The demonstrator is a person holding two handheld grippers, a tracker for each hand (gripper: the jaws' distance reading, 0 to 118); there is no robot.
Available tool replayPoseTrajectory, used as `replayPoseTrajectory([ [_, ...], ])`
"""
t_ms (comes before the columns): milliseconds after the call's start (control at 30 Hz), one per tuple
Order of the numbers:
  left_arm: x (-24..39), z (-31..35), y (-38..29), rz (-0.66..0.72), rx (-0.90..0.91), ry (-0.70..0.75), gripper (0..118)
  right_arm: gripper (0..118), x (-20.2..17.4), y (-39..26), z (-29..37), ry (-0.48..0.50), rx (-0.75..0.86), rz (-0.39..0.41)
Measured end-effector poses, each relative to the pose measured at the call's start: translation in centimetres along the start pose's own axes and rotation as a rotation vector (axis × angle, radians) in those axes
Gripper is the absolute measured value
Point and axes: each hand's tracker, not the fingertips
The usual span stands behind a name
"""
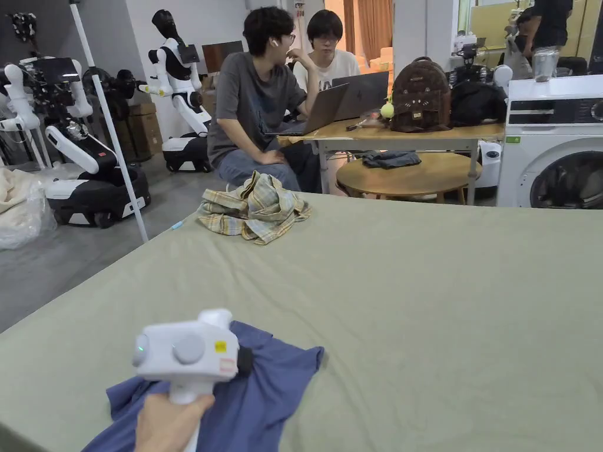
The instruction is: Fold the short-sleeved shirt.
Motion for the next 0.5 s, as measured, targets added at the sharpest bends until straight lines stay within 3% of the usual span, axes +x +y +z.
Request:
replayPoseTrajectory([
  [133, 1.4, 7.6, 10.1, -0.049, 0.193, 0.079, 1, 0, 1.5, 0.6, 0.8, -0.003, 0.025, -0.043],
  [200, 3.4, 11.5, 14.6, -0.171, 0.310, 0.183, 1, 0, 2.2, 0.9, 1.4, -0.015, 0.048, -0.066],
  [300, 8.6, 16.4, 19.6, -0.302, 0.428, 0.147, 1, 0, 3.3, 1.3, 2.4, -0.038, 0.086, -0.106],
  [400, 15.1, 17.1, 21.6, -0.429, 0.474, 0.115, 1, 0, 4.3, 1.9, 3.2, -0.048, 0.097, -0.141],
  [500, 21.4, 13.4, 19.4, -0.485, 0.403, 0.014, 1, 0, 5.0, 2.3, 4.4, -0.077, 0.114, -0.148],
])
